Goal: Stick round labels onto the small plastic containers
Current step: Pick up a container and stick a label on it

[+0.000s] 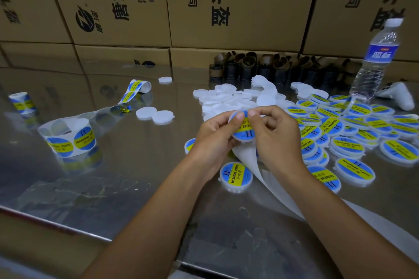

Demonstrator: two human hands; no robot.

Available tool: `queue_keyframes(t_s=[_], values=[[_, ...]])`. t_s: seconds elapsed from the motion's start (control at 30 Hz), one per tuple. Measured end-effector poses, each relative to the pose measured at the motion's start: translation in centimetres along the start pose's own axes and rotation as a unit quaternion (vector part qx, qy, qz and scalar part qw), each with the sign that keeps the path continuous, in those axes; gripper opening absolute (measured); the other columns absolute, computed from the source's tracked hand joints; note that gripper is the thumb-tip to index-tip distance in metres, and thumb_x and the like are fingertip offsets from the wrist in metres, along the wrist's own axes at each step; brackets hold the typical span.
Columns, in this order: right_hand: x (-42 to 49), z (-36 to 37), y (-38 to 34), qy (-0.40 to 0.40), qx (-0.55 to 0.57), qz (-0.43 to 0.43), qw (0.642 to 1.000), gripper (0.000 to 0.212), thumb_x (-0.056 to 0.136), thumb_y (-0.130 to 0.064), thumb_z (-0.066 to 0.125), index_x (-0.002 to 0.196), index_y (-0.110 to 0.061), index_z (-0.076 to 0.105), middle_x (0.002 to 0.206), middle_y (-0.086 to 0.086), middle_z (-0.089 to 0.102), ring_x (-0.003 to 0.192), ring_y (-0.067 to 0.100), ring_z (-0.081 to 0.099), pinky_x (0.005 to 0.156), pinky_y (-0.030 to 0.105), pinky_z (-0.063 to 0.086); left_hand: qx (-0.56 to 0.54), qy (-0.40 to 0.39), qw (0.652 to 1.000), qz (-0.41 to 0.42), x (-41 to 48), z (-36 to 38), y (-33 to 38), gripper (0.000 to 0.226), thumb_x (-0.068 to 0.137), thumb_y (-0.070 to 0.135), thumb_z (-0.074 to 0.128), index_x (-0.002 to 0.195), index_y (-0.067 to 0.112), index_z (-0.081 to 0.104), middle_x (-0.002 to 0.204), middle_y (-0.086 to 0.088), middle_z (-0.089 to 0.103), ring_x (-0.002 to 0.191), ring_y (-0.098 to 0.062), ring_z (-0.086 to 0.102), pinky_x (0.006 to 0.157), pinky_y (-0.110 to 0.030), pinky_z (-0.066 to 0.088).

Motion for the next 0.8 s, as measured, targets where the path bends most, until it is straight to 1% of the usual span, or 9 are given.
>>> queue_keyframes(t_s=[0.07, 0.13, 0.2, 0.3, 0.4, 0.47, 0.6, 0.7, 0.8], values=[[0.14, -0.23, 0.17, 0.015, 0.003, 0.003, 1.0, 0.015, 0.09, -0.023, 0.06, 0.077, -0.018, 0.058, 0.035, -0.013, 0.04, 0.037, 0.003, 0.038, 0.043, 0.01, 0.028, 0.01, 0.009, 1.0, 0.003, 0.04, -0.08, -0.08, 0.02, 0.091, 0.017, 0.057, 0.104, 0.006, 0.066, 0.087, -0.006, 0.073, 0.077, -0.013, 0.069, 0.067, -0.02, 0.053], [0.11, -0.26, 0.16, 0.014, 0.016, 0.008, 1.0, 0.016, 0.091, -0.024, 0.06, 0.076, -0.019, 0.057, 0.033, -0.012, 0.037, 0.035, 0.005, 0.035, 0.042, 0.011, 0.026, 0.018, 0.02, 1.0, 0.01, 0.07, -0.21, -0.02, 0.017, 0.09, 0.016, 0.057, 0.102, 0.007, 0.066, 0.083, -0.004, 0.072, 0.073, -0.012, 0.068, 0.066, -0.019, 0.053], [-0.05, -0.1, -0.11, 0.003, 0.019, 0.006, 1.0, 0.013, 0.09, -0.024, 0.061, 0.079, -0.019, 0.057, 0.036, -0.011, 0.042, 0.038, 0.005, 0.041, 0.043, 0.011, 0.029, 0.006, 0.032, 0.999, 0.021, 0.03, -0.32, 0.19, 0.017, 0.091, 0.015, 0.056, 0.102, 0.006, 0.065, 0.08, -0.003, 0.072, 0.069, -0.01, 0.067, 0.064, -0.018, 0.052], [-0.24, 0.25, -0.2, -0.018, 0.016, 0.01, 1.0, 0.013, 0.089, -0.022, 0.063, 0.078, -0.024, 0.056, 0.053, -0.004, 0.061, 0.055, 0.009, 0.058, 0.052, 0.011, 0.04, -0.025, 0.06, 0.997, 0.033, 0.03, -0.65, 0.52, 0.022, 0.093, 0.014, 0.054, 0.108, 0.0, 0.063, 0.077, -0.003, 0.071, 0.064, -0.008, 0.066, 0.06, -0.016, 0.05], [-0.14, 0.23, -0.02, -0.014, 0.001, 0.023, 1.0, 0.01, 0.088, -0.023, 0.063, 0.08, -0.02, 0.059, 0.057, -0.005, 0.064, 0.052, 0.001, 0.058, 0.052, 0.01, 0.041, -0.018, 0.066, 0.997, 0.034, -0.08, -0.47, 0.58, 0.025, 0.092, 0.012, 0.056, 0.112, -0.002, 0.061, 0.082, -0.007, 0.07, 0.066, -0.009, 0.066, 0.059, -0.017, 0.05], [-0.03, -0.01, 0.19, 0.002, 0.008, 0.035, 0.999, 0.01, 0.088, -0.024, 0.063, 0.084, -0.015, 0.061, 0.059, -0.007, 0.065, 0.054, -0.002, 0.06, 0.055, 0.011, 0.044, 0.013, 0.054, 0.998, 0.035, -0.2, -0.13, 0.54, 0.022, 0.088, 0.008, 0.06, 0.11, 0.003, 0.061, 0.086, -0.007, 0.07, 0.07, -0.011, 0.067, 0.059, -0.017, 0.051], [-0.04, -0.18, 0.3, 0.013, 0.025, 0.046, 0.999, 0.009, 0.088, -0.024, 0.063, 0.081, -0.021, 0.058, 0.062, -0.005, 0.067, 0.059, 0.002, 0.064, 0.065, 0.023, 0.049, 0.059, 0.038, 0.997, 0.039, -0.43, 0.19, 0.44, 0.019, 0.086, 0.001, 0.062, 0.104, 0.008, 0.061, 0.073, 0.003, 0.071, 0.056, -0.002, 0.063, 0.047, -0.011, 0.043], [-0.21, -0.05, -0.06, 0.004, 0.026, 0.022, 0.999, 0.011, 0.087, -0.018, 0.064, 0.09, -0.025, 0.056, 0.061, -0.002, 0.066, 0.062, 0.009, 0.064, 0.065, 0.021, 0.048, 0.05, 0.055, 0.996, 0.041, -0.45, -0.11, 0.54, 0.026, 0.087, 0.002, 0.062, 0.112, 0.002, 0.061, 0.077, -0.001, 0.07, 0.058, -0.003, 0.063, 0.051, -0.013, 0.045], [-0.22, 0.04, -0.32, -0.015, 0.023, 0.008, 1.0, 0.018, 0.087, -0.014, 0.063, 0.09, -0.03, 0.056, 0.062, -0.002, 0.066, 0.066, 0.013, 0.064, 0.063, 0.018, 0.047, 0.047, 0.069, 0.996, 0.039, -0.33, -0.26, 0.52, 0.026, 0.087, 0.003, 0.061, 0.114, 0.001, 0.061, 0.085, -0.007, 0.069, 0.068, -0.007, 0.064, 0.063, -0.018, 0.049]])
Point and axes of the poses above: each hand's wrist, its own x-axis towards the middle knuckle, its own z-axis out of the palm, y = z × x, the point moved 4 cm from there along x, towards the middle knuckle
